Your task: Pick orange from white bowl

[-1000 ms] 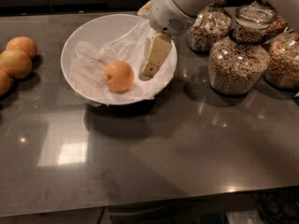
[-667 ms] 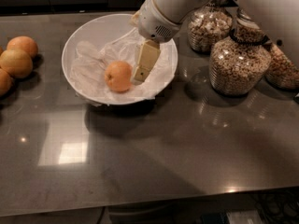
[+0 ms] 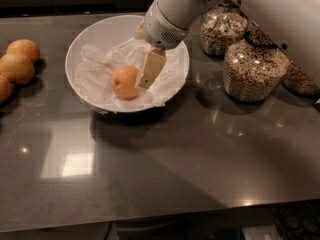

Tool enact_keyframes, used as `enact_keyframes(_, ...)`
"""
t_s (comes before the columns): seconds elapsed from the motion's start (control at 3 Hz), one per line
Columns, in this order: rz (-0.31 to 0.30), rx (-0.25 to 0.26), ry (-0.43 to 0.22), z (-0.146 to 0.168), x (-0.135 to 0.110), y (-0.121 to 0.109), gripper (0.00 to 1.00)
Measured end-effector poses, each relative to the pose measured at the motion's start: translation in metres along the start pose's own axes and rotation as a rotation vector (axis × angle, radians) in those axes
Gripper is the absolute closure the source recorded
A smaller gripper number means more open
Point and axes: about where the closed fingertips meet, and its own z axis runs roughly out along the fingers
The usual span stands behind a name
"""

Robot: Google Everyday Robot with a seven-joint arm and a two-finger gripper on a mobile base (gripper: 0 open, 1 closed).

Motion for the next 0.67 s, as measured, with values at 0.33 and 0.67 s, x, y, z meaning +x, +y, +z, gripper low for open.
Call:
enact_keyframes(0.33, -0.015, -0.01, -0.008, 0.01, -0.001, -0.001, 0.12)
enact_keyframes(0.67, -0.042, -0.029, -0.031, 0.024, -0.005, 0.0, 0.28)
